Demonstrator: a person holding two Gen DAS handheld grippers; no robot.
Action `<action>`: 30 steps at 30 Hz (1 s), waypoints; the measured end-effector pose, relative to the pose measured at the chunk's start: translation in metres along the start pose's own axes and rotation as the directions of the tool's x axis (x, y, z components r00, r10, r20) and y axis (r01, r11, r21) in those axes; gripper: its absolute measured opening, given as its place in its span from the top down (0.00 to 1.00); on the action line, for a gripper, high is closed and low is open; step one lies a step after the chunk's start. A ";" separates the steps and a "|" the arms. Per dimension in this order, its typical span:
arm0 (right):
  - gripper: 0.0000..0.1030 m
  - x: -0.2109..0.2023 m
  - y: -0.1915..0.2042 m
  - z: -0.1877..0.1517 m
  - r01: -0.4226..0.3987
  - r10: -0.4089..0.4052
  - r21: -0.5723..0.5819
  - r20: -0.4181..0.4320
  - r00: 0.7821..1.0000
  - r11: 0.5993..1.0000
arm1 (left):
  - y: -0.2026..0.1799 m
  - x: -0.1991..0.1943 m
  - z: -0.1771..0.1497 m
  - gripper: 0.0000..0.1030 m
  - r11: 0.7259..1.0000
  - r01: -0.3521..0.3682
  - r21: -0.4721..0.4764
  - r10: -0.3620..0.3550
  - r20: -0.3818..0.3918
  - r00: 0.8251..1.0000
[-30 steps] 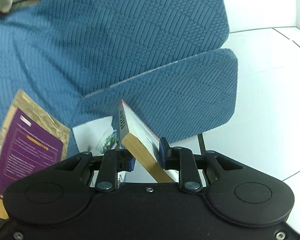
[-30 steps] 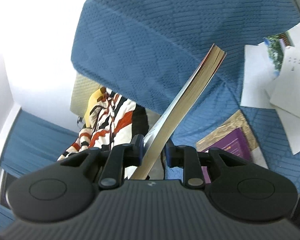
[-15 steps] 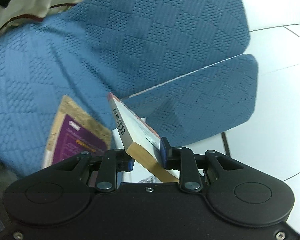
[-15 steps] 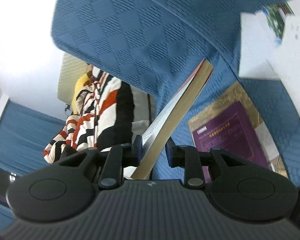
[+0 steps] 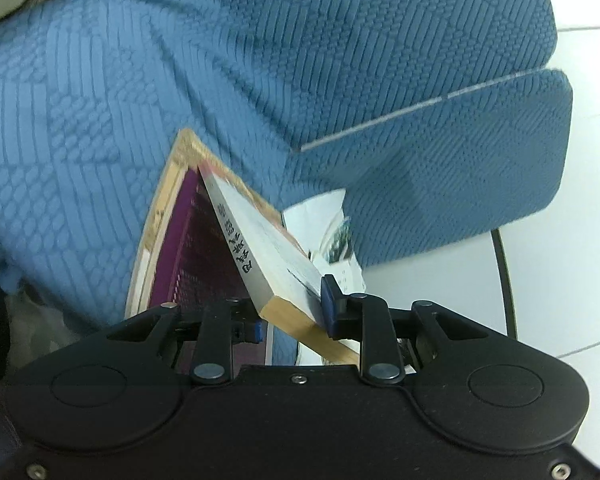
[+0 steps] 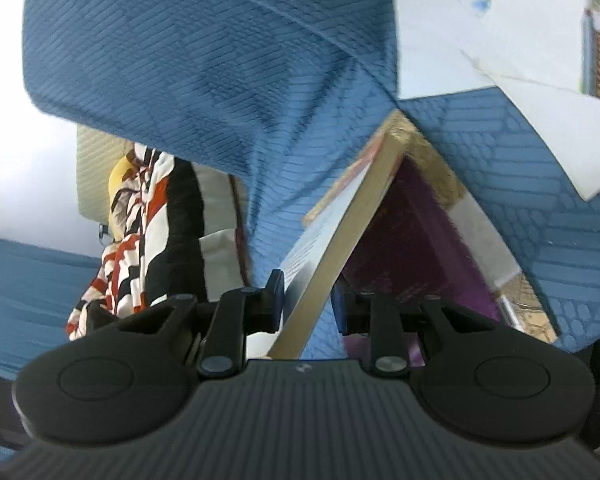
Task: Organize objects
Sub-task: 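Carry the cream paperback over the purple book and lower it onto the stack, then open both tools, releasing the cream paperback on top of the stack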
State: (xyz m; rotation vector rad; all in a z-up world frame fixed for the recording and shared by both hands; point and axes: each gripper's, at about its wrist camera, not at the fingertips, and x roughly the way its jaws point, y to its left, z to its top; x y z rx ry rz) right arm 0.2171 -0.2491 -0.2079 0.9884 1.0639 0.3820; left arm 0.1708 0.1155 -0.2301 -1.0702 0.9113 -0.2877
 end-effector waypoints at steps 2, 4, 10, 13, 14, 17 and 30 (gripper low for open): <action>0.71 0.000 -0.010 0.000 0.010 -0.010 0.019 -0.004 1.000 1.000 | 0.000 0.002 -0.008 0.77 1.000 -0.009 0.001 0.009 -0.018 1.000; 0.71 0.001 -0.018 0.000 0.022 -0.022 0.038 -0.007 1.000 0.999 | 0.001 0.006 -0.013 0.78 1.000 -0.020 -0.007 0.020 -0.044 0.999; 0.72 0.002 -0.042 0.001 0.043 -0.042 0.097 -0.017 0.999 0.994 | -0.005 0.011 -0.025 0.80 0.998 -0.068 0.018 0.069 -0.089 0.994; 0.71 0.000 -0.044 0.001 0.052 -0.050 0.087 -0.018 0.999 0.995 | -0.008 0.011 -0.030 0.74 0.995 -0.092 0.027 0.094 -0.110 0.989; 0.71 -0.001 -0.042 0.001 0.060 -0.059 0.069 -0.014 0.998 0.996 | -0.010 0.008 -0.031 0.68 0.995 -0.097 0.030 0.100 -0.116 0.988; 0.71 -0.006 -0.038 0.001 0.099 -0.099 0.013 -0.017 0.995 0.995 | -0.014 -0.002 -0.037 0.51 0.990 -0.124 0.065 0.131 -0.111 0.985; 0.29 -0.022 -0.024 -0.016 0.248 -0.229 -0.264 0.103 0.968 0.932 | -0.041 -0.013 -0.033 0.41 0.922 -0.274 0.273 0.281 0.017 0.960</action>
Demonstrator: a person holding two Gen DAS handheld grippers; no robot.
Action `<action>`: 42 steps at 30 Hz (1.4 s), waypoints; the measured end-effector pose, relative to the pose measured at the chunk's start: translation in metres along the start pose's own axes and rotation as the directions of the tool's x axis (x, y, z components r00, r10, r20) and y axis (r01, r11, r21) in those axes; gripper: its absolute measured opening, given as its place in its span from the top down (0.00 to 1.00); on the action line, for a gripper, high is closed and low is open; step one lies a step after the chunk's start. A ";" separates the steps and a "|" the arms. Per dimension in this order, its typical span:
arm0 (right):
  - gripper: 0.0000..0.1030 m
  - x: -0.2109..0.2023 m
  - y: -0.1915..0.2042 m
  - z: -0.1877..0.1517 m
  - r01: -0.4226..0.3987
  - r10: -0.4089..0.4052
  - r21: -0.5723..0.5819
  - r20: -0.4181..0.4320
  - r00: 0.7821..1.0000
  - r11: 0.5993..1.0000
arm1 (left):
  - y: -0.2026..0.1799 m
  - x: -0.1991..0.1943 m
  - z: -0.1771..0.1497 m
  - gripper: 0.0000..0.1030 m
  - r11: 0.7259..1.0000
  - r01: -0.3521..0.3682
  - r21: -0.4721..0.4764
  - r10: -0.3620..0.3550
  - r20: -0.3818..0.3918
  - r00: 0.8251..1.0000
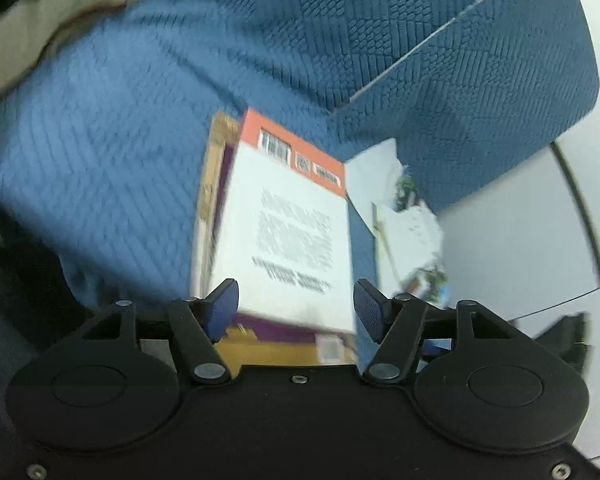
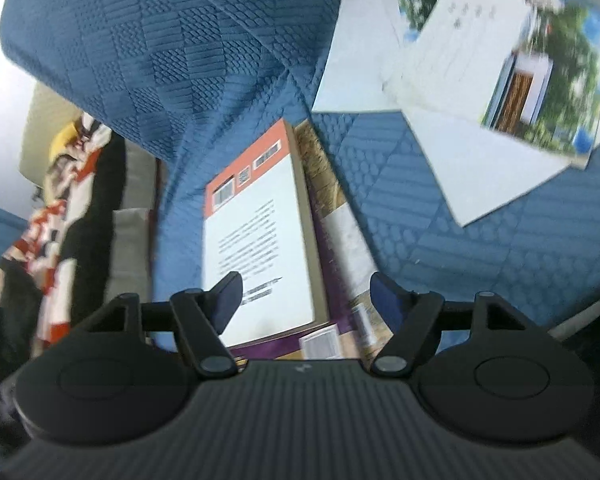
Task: Organize objects
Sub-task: 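Open both tools, releasing the cream paperback on top of the stack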
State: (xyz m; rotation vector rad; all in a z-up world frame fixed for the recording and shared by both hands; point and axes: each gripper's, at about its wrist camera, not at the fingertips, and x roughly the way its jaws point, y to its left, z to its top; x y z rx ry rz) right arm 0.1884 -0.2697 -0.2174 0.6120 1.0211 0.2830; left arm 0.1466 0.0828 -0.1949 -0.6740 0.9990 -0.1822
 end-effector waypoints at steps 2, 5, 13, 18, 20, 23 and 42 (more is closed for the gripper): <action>0.29 0.000 0.010 -0.003 0.012 -0.009 -0.065 0.037 0.999 0.998 | -0.002 0.007 0.002 0.42 0.998 -0.037 0.043 0.036 0.023 0.999; 0.31 0.007 0.021 -0.004 0.039 -0.031 -0.131 0.062 0.998 0.991 | 0.000 0.020 0.004 0.44 0.995 -0.057 0.082 0.053 0.041 0.998; 0.43 0.031 0.033 -0.015 0.097 -0.083 -0.173 0.086 0.993 0.980 | 0.012 0.047 0.002 0.57 0.991 -0.079 0.109 0.077 0.021 0.997; 0.67 0.046 0.028 -0.016 0.135 -0.128 -0.132 0.062 0.990 0.982 | 0.015 0.050 0.001 0.58 0.992 -0.067 0.110 0.064 0.025 0.998; 0.69 0.047 0.032 -0.017 0.122 -0.116 -0.149 0.054 0.992 0.981 | 0.016 0.049 0.001 0.59 0.993 -0.057 0.102 0.055 0.023 0.998; 0.69 0.046 0.039 -0.018 0.137 -0.128 -0.205 0.053 0.990 0.969 | 0.018 0.047 0.000 0.59 0.994 -0.049 0.100 0.047 0.019 0.999; 0.72 0.038 0.051 -0.021 0.129 -0.115 -0.222 0.077 0.990 0.966 | 0.023 0.041 0.006 0.52 0.990 -0.124 0.069 0.118 0.081 0.990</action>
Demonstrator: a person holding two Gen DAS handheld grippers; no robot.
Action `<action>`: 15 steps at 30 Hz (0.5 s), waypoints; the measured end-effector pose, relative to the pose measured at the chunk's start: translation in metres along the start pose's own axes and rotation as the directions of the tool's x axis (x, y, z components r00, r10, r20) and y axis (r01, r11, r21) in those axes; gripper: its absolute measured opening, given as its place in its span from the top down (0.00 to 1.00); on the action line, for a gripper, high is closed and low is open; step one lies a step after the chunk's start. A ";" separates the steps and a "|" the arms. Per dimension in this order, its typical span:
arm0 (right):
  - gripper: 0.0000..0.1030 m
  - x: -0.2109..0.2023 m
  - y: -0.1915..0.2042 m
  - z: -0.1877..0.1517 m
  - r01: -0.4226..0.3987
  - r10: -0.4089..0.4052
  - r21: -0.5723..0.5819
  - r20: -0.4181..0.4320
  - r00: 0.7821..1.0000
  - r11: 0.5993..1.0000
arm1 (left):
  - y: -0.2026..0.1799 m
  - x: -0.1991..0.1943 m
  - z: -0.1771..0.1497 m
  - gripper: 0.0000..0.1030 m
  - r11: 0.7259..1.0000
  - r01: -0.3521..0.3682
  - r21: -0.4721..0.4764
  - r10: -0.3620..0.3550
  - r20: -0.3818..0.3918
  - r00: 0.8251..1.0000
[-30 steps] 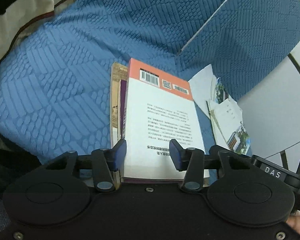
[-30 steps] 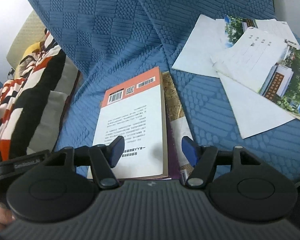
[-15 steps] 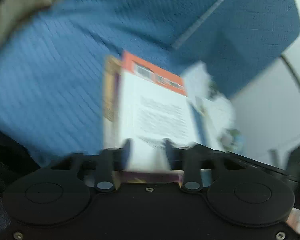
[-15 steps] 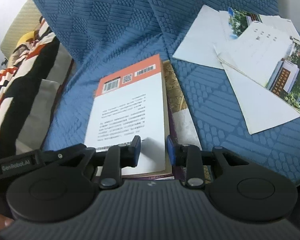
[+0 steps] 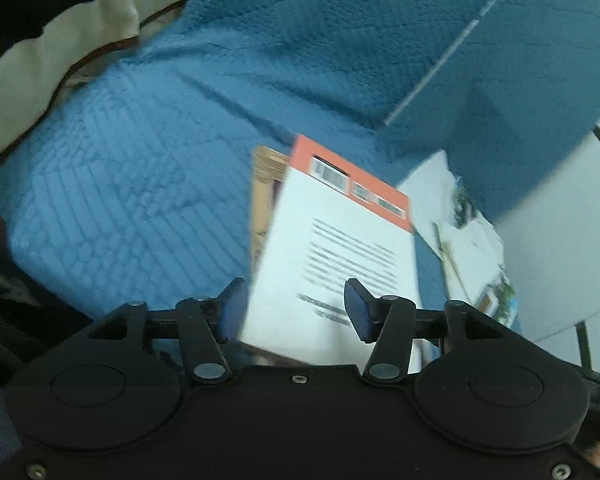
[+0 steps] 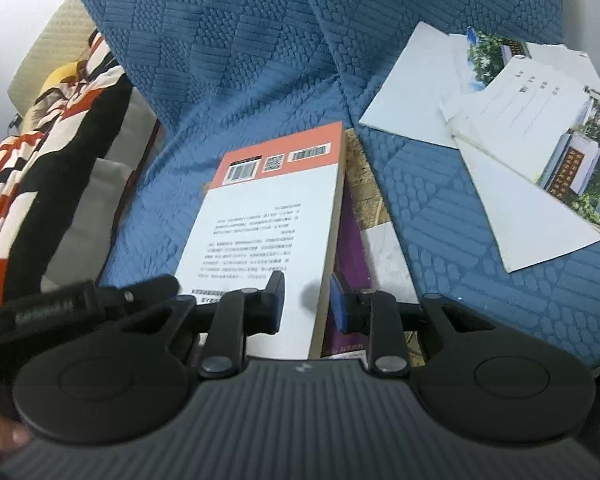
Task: Organize objects
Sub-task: 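Open both tools, releasing the cream paperback on top of the stack, then withdraw both tools from the stack and move them to the postcard pile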
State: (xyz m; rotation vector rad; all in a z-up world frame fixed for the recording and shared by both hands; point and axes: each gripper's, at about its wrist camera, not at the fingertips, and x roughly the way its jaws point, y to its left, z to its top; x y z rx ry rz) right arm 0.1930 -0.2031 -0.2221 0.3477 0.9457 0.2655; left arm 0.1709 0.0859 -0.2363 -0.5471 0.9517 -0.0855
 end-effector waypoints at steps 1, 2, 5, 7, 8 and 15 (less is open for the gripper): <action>0.72 0.002 -0.001 0.000 0.004 -0.004 0.007 -0.003 1.000 1.000 | 0.003 0.003 0.002 0.52 1.000 0.009 -0.005 -0.009 -0.008 1.000; 0.72 0.003 -0.002 0.001 0.004 -0.004 0.012 -0.008 1.000 1.000 | 0.005 0.007 0.004 0.52 1.000 0.012 -0.008 -0.012 -0.015 1.000; 0.72 0.008 0.000 0.000 0.010 -0.010 0.009 -0.016 1.000 1.000 | 0.009 0.018 0.003 0.56 1.000 0.004 -0.001 -0.004 -0.036 0.999; 0.72 0.013 0.004 0.000 0.013 -0.013 -0.007 -0.019 1.000 1.000 | 0.009 0.024 0.002 0.60 1.000 0.008 0.002 -0.008 -0.053 0.999; 0.72 0.015 0.006 -0.001 0.011 -0.011 -0.015 -0.021 1.000 1.000 | 0.008 0.025 0.002 0.60 1.000 0.008 0.008 -0.008 -0.054 0.999; 0.68 0.017 0.010 -0.003 0.039 -0.040 -0.048 -0.014 0.999 0.998 | 0.004 0.018 -0.011 0.68 0.999 0.029 0.041 -0.026 -0.055 0.998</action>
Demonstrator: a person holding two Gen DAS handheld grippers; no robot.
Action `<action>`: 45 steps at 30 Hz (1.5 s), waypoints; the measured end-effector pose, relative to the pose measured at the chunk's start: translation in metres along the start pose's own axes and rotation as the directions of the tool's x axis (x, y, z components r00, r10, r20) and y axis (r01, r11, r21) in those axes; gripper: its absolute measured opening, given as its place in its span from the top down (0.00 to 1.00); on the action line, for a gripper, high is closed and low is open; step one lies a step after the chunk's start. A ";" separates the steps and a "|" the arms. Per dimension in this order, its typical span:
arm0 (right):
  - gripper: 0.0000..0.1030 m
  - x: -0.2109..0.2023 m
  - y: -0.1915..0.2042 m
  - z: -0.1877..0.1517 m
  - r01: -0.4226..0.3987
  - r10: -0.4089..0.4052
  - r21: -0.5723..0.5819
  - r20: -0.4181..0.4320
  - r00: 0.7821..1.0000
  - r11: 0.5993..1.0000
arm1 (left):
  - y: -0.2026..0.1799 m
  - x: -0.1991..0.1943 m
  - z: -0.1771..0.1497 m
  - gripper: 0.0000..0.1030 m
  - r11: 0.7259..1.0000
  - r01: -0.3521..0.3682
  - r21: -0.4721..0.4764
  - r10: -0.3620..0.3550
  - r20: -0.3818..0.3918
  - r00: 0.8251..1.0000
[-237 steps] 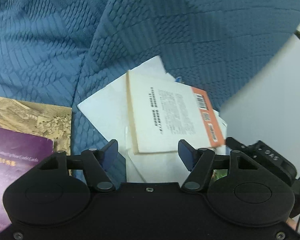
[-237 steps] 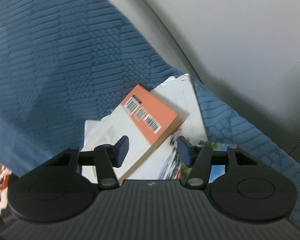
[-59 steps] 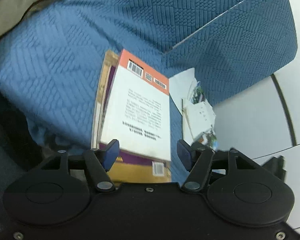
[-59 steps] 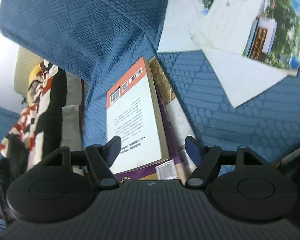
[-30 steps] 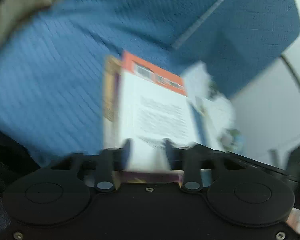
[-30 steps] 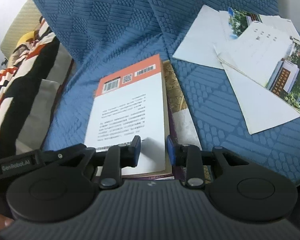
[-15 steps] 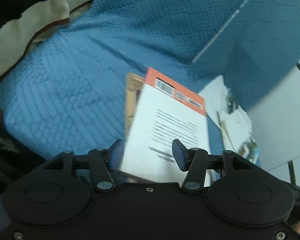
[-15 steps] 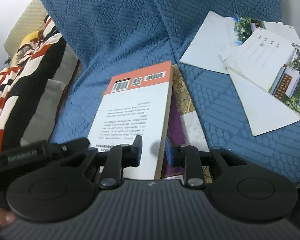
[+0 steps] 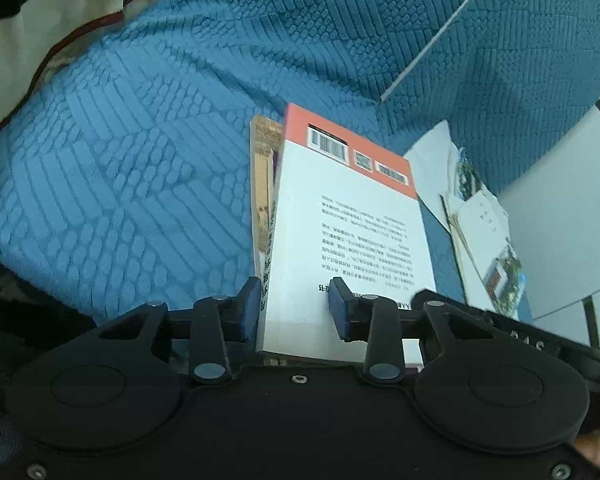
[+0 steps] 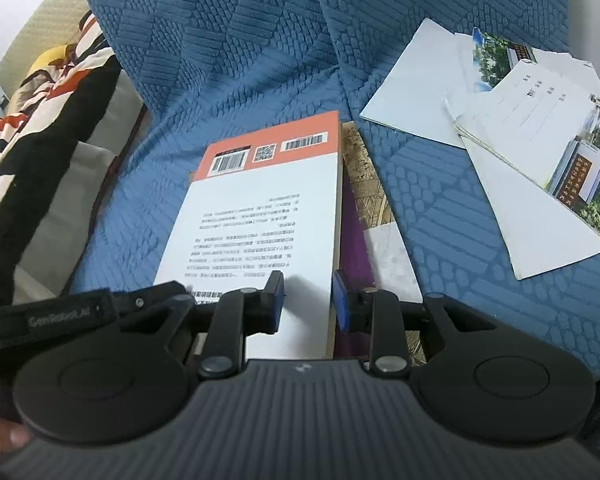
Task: Organize objects
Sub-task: 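Withdraw both tools from the stack and move them to the postcard pile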
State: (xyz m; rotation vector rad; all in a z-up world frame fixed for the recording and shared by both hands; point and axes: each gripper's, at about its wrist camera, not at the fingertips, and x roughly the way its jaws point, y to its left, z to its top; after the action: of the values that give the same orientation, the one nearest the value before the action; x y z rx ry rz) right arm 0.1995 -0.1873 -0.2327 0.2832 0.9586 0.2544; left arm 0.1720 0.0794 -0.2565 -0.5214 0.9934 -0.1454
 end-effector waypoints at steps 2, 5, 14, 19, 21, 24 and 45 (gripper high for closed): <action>0.68 -0.004 -0.002 0.000 -0.009 0.009 -0.004 -0.008 1.000 1.000 | 0.001 -0.005 -0.006 0.69 1.000 0.011 -0.011 -0.011 -0.012 1.000; 0.68 -0.011 -0.005 -0.004 -0.019 0.019 -0.020 -0.023 1.000 1.000 | -0.001 -0.011 -0.015 0.69 1.000 0.006 -0.015 -0.007 -0.028 1.000; 0.69 -0.026 -0.017 -0.019 -0.020 0.019 -0.027 -0.036 0.999 0.999 | -0.011 -0.024 -0.038 0.65 1.000 0.009 -0.020 -0.010 -0.080 0.997; 0.68 -0.043 -0.017 -0.010 -0.026 0.026 -0.028 -0.011 1.000 0.999 | -0.021 -0.042 -0.031 0.60 1.000 0.009 -0.004 -0.009 -0.028 1.000; 0.68 -0.058 -0.014 -0.004 -0.045 0.045 -0.037 0.014 0.999 0.998 | -0.029 -0.053 -0.027 0.60 1.000 0.012 0.009 -0.012 -0.003 1.000; 0.68 -0.086 -0.009 0.006 -0.063 0.067 -0.064 0.063 0.996 0.996 | -0.046 -0.074 -0.023 0.59 0.999 0.033 0.028 -0.034 0.037 0.999; 0.68 -0.232 -0.028 0.005 -0.043 0.061 -0.075 0.252 0.966 0.996 | -0.148 -0.165 -0.039 0.56 0.984 0.071 0.163 -0.103 0.198 0.975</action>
State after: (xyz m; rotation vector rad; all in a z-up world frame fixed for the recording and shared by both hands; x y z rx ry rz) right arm 0.0789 -0.2922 -0.0627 0.2708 0.6877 0.2913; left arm 0.0658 -0.0051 -0.0766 -0.4278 0.7508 -0.2404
